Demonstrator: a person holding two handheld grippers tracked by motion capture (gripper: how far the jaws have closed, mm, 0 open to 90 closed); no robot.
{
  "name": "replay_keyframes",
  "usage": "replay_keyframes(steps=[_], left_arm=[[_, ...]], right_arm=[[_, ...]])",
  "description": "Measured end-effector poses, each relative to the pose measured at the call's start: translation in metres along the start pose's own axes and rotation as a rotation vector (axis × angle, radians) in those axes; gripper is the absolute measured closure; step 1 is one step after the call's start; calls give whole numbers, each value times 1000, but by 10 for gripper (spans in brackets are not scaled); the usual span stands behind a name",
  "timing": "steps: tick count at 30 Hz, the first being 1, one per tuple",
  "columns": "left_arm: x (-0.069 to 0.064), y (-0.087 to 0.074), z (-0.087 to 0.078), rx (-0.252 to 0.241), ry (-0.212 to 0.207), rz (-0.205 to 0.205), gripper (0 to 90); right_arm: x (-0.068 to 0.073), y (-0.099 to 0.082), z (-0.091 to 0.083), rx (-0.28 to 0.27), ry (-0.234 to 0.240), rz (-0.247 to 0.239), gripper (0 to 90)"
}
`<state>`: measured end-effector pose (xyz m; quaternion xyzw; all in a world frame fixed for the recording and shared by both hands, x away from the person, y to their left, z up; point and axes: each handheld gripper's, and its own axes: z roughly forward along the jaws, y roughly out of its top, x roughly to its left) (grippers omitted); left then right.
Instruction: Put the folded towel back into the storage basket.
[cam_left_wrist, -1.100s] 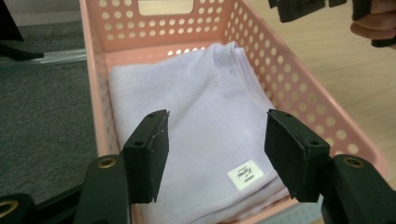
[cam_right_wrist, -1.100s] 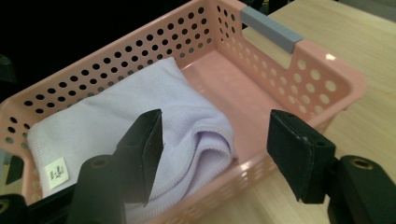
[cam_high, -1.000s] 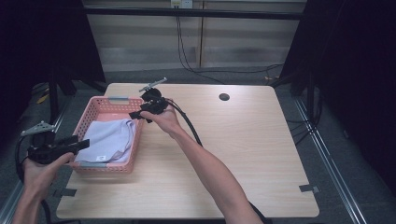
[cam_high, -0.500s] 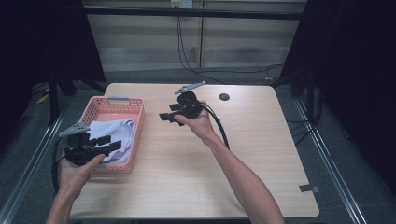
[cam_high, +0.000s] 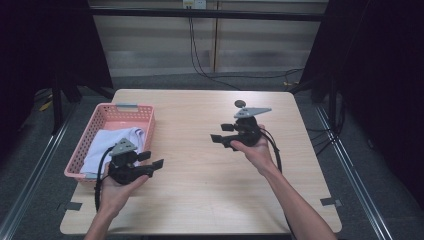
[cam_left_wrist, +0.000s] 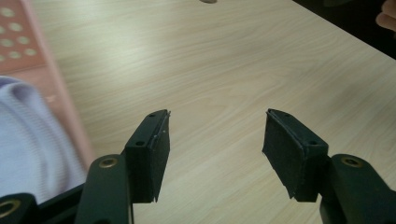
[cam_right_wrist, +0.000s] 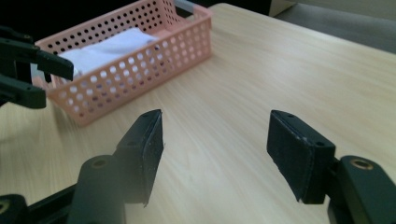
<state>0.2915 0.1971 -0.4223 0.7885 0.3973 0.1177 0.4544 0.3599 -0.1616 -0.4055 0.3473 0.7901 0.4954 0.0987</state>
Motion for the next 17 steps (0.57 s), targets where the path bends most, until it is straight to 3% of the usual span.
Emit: replay_keyframes(steps=[4,8,12,14,16,17], left_arm=[[-14,-7,15,48,-12,27,410],[-26,-18,21,74,-34,15,393],[-37,-36,20,105,-33,68,383],[-39,-46,20,107,-50,82,381],[-38,-50,21,133,-42,98,374],[-37,-50,21,130,-37,88,368]], right_arm=[[-5,-33,-28,16,-34,28,359],[-3,-66,-53,23,-72,58,358],[0,-96,-74,54,-111,75,349],[0,-109,-82,68,-129,78,336],[-2,-118,-88,71,-150,87,303],[-4,-122,-90,73,-162,95,290]])
